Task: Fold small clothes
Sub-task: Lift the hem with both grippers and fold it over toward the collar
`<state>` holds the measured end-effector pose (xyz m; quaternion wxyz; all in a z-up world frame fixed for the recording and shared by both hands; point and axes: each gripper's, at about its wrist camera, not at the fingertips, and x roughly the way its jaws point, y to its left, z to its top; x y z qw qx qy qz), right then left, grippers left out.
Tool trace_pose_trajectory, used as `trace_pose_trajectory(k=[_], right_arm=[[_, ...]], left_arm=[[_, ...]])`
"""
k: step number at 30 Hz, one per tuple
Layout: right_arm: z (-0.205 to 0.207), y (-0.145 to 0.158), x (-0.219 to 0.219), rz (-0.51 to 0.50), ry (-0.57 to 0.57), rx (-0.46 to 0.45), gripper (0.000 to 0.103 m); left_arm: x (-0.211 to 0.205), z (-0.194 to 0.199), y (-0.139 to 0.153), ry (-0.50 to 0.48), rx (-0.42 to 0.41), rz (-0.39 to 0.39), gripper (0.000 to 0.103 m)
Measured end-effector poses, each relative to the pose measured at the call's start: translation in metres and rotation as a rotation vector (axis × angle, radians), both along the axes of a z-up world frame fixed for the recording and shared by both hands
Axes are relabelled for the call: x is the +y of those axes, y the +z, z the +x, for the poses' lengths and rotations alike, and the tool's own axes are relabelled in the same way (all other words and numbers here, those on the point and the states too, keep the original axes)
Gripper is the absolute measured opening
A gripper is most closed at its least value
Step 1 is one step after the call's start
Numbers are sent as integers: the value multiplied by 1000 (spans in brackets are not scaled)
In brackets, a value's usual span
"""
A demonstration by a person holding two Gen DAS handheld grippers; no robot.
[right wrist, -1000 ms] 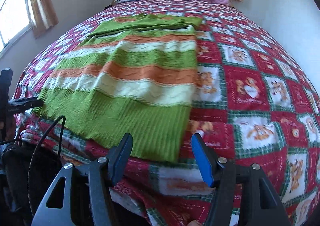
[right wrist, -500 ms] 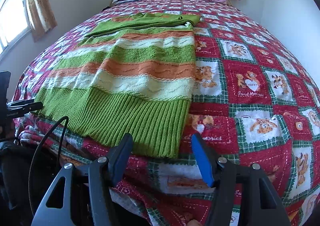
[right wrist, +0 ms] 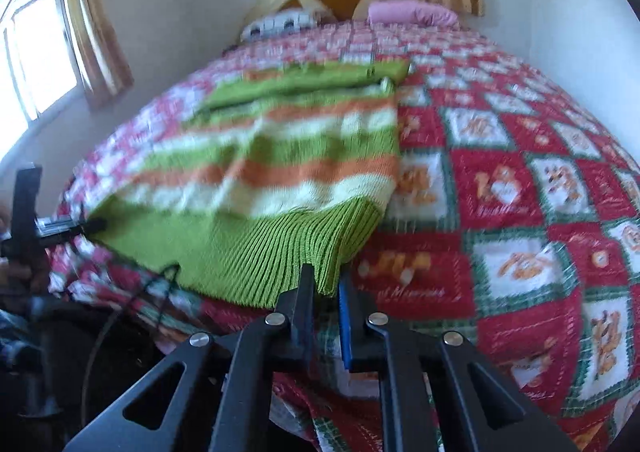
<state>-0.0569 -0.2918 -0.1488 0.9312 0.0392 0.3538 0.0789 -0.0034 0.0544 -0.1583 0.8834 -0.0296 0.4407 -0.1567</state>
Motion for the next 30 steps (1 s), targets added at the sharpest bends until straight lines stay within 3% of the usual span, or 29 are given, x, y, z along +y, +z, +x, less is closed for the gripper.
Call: trace_pose_trajectory(k=[8,18,30], right_arm=[[6,25,-4,92,6,-108,9],[44,70,5,40,22,-224,9],[109,119,4,17,17,-316,9]], left_arm=[[0,11,19,-12,-70,38,10],[6,56,47,16,-127,38,10],[15,121,91,48,-191,-23,9]])
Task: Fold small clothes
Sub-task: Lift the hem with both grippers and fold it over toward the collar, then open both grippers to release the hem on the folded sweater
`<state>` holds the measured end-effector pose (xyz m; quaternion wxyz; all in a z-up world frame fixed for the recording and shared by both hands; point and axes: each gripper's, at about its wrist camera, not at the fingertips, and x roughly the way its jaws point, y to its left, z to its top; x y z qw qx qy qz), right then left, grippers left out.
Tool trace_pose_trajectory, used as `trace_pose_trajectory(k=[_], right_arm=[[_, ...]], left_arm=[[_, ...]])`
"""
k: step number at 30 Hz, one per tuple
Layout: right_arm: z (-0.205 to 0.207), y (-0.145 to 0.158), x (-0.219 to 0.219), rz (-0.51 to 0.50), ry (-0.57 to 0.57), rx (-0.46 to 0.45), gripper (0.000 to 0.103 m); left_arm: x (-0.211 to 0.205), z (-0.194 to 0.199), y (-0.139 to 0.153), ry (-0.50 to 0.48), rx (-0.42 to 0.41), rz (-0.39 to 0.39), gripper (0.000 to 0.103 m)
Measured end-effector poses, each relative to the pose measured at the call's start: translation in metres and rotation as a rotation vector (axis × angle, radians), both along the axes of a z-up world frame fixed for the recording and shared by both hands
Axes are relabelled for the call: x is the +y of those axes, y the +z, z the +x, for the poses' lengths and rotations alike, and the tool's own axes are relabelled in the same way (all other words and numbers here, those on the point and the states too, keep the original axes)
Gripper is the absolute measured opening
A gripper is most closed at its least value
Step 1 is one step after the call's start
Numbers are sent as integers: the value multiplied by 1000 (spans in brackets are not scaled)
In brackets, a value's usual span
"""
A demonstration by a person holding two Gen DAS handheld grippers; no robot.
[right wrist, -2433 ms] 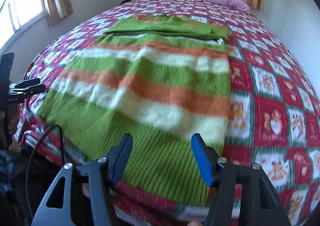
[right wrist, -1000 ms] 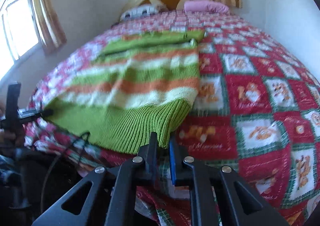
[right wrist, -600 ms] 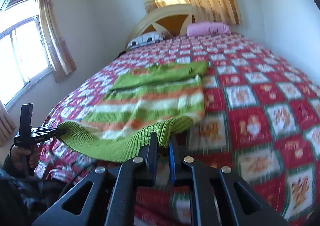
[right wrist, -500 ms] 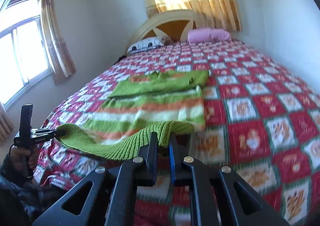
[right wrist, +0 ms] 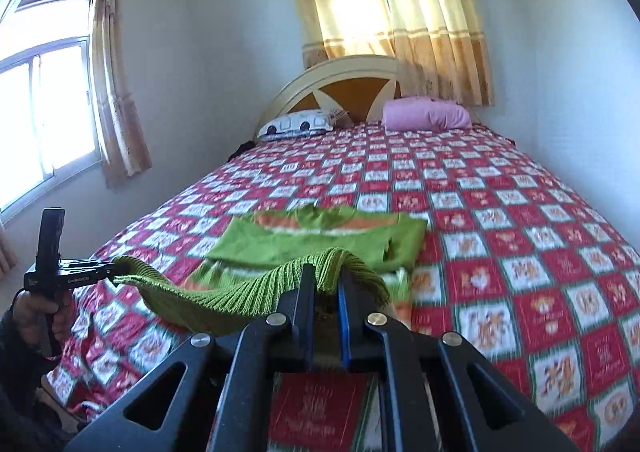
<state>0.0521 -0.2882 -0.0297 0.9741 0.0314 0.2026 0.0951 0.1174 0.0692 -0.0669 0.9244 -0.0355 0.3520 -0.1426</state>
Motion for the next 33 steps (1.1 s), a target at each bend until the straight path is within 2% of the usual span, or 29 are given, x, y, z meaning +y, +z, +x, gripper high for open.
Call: trace_pose_trajectory(k=[14,18,24,28,31,33], right_arm=[[95,26,-10,-52,-43,15,9],[131,25,-15,-58,-55,47,9],[191,3,-26,-49,-70,145,9],[239,-30,-38,-19,-94,244,9],[273,-57,-46,-5,-91,330,9],[288,-70,-55,5,-116,357,12]], left_arm=[[-4,99,33,40,-41,-4,9],[-9,128,32,51,-35,15,9],[-20,183,3,57,46,74,9],[-36,214,-28,36,115,133,9],[-42,234,-48,71,140,179,18],[-38,238,-54,107,133,184,33]])
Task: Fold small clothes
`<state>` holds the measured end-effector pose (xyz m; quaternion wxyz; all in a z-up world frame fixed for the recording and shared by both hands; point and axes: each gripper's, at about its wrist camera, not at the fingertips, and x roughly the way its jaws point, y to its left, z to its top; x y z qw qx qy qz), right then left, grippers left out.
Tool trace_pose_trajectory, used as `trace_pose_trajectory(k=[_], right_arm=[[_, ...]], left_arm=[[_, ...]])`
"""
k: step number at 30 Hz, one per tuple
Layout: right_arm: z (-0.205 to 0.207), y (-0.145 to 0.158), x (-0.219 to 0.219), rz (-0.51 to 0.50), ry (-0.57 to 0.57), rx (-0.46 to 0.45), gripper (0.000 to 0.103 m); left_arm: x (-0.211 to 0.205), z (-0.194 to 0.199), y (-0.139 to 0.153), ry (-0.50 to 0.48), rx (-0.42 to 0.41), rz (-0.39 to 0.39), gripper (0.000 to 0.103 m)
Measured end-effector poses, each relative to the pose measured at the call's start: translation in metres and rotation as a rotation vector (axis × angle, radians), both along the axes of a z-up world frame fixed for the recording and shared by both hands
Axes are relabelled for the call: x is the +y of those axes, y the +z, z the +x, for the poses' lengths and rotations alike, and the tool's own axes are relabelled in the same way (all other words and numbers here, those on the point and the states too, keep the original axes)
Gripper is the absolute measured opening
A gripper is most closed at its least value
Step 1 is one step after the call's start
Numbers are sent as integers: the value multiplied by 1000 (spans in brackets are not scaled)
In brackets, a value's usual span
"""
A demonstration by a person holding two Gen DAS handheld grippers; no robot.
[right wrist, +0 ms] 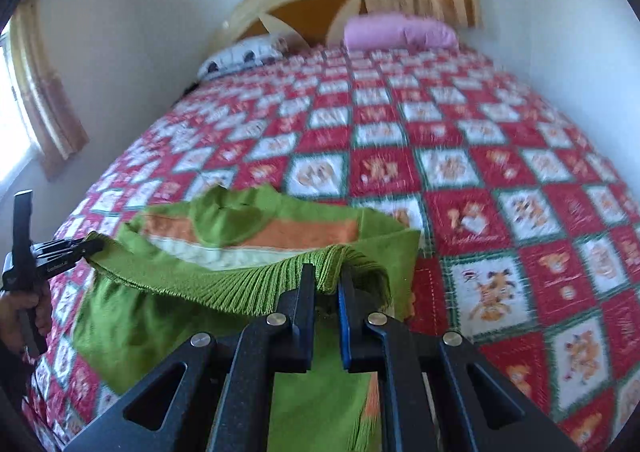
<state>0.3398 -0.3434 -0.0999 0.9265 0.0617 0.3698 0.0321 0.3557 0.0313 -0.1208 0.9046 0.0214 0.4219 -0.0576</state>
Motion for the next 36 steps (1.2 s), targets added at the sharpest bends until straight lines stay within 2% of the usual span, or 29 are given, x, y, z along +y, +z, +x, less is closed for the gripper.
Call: trace_pose_trajectory(k=[1,3,4,7,9,12,15,19,22,24,25,26,27,28,29,32,36], right_arm=[[4,-4,-6,8,-13,8,16],[4,-6,-14,25,-24,-2,47],[0,-6,-17,29,-20,-12,55],[-5,-10,-22,-13,-15,-1,55],[-6,-13,-27,-18,-19,11,55],[-5,-17,-34,-24,-24,22,55],[1,-19,-35,-24,-12,33,55],[11,-24,-27,-52,29,53,55],[23,-31,-24,-66,44,85,55],[30,-37,-23,-79,45,108,55],[35,-41,-22,-94,43,119,55],[36,-42,-21,-99,44,119,52],[37,-43,-20,-104,48,118,34],[37,-44,-18,-110,56,120,10],[36,-42,-15,-121,60,110,5],[28,-30,-4,-196,73,57,3],[22,-1,-2,-223,60,-44,3]], left_arm=[[4,-1,0,19,-3,-11,40],[18,-9,4,49,-35,-46,72],[20,-10,4,60,-50,-41,75],[36,-18,5,72,-72,-23,76],[50,-19,3,103,-71,-36,84],[58,-16,-4,117,-57,-67,87],[46,-14,-10,84,-49,-54,87],[16,-10,-10,-3,-90,23,87],[3,6,-17,-38,-64,46,78],[-2,19,-25,-49,-31,49,62],[-4,23,-30,-51,-13,53,57],[-4,28,-34,-53,3,53,43],[-5,29,-37,-58,11,49,23],[-5,30,-38,-68,15,37,13],[-5,28,-35,-72,10,22,8],[-2,20,-19,-59,-50,7,7],[8,18,6,-31,-118,-41,7]])
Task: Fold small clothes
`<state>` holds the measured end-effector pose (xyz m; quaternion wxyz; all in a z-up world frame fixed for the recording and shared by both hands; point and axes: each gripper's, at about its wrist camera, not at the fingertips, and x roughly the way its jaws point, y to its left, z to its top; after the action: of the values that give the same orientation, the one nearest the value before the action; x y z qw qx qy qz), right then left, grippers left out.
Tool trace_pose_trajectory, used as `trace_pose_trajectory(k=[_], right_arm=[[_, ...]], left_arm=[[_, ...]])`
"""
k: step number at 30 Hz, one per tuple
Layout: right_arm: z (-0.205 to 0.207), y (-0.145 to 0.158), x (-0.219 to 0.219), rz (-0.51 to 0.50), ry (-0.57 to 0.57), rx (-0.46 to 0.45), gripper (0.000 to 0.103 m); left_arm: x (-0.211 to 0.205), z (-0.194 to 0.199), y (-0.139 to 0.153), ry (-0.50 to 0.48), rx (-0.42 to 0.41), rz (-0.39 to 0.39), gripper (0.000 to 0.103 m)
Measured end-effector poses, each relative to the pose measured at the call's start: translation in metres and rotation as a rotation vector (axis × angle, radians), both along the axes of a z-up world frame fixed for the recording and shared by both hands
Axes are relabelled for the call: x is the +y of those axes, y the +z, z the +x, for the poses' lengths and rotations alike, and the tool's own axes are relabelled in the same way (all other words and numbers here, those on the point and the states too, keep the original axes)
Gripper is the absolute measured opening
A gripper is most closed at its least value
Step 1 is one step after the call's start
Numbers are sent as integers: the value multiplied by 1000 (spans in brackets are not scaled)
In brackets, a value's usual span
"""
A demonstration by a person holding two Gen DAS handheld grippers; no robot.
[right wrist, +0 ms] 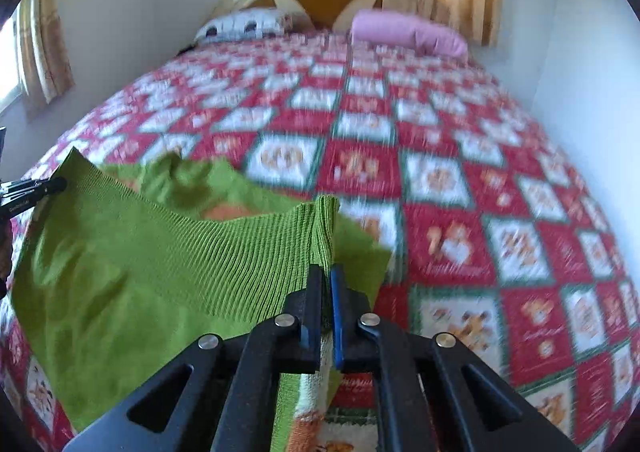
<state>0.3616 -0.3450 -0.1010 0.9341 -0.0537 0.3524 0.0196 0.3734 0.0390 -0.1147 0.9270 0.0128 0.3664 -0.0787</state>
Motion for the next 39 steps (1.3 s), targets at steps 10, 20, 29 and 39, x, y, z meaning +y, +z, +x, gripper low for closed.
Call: trace_pose_trajectory(k=[10,20,29,39], right_arm=[[50,-18,1,-17,-78,23,3],[34,-30,-20,62,-124,73,37],[-89,-19,-29,251,-41,132,51],[-124,-50,9,230,15,198,21]], left_arm=[[-2,45,-46,92,98,25,7],[9,20,-35,156,82,15,41],[31,-90,-32,116,47,-45,63],[29,-115,-55,65,113,-120,36]])
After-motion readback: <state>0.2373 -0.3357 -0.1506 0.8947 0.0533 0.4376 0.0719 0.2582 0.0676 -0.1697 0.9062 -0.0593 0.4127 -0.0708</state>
